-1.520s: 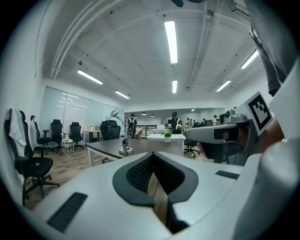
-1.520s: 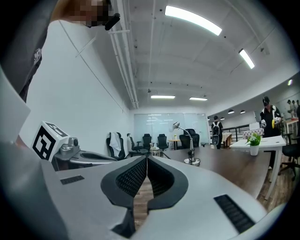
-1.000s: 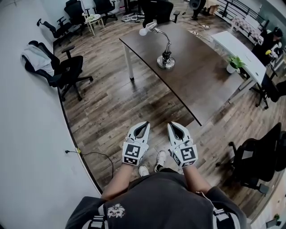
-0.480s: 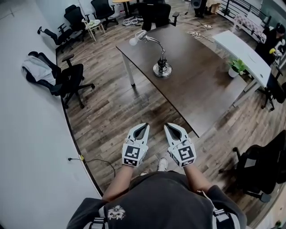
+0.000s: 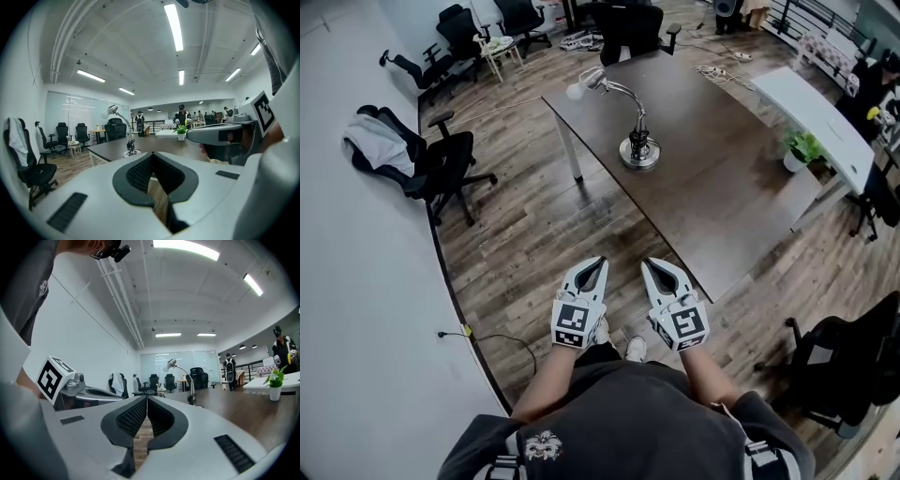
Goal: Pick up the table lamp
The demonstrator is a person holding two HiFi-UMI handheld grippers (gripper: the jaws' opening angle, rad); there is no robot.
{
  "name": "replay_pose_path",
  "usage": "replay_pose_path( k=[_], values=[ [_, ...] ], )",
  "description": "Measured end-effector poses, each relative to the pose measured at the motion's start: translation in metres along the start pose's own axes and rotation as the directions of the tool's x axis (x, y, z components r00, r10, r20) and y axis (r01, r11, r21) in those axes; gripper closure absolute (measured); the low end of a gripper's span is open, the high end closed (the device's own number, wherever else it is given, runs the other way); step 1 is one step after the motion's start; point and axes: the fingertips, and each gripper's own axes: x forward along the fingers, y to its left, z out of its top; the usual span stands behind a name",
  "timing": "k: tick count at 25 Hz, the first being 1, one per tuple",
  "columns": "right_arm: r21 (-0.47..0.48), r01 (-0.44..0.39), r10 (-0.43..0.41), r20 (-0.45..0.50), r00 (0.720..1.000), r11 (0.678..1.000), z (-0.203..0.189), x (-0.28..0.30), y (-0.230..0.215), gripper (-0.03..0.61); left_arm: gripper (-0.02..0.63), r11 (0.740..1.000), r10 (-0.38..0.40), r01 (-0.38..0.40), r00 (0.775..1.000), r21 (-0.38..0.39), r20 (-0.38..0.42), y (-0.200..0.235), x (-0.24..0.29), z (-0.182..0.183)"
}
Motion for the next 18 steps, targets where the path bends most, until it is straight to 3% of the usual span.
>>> replay_pose_path(
  k=[7,18],
  values=[
    [-0.007,0.010,-0.010,-0.016,1.000,1.000,-0.003,0.038,-0.025,0.551,0.606,0.999,-0.040,0.040,0.999,-0.007,0.003,0.022,0.041,-0.011],
    [-0.015,0.068,-0.069,-0.059,0.996,0.998,-0.005,0.118,-0.061,0.551,0.606,0.991,-0.131,0.130,0.991,0.024,0.015,0.083,0.114,0.002]
  ],
)
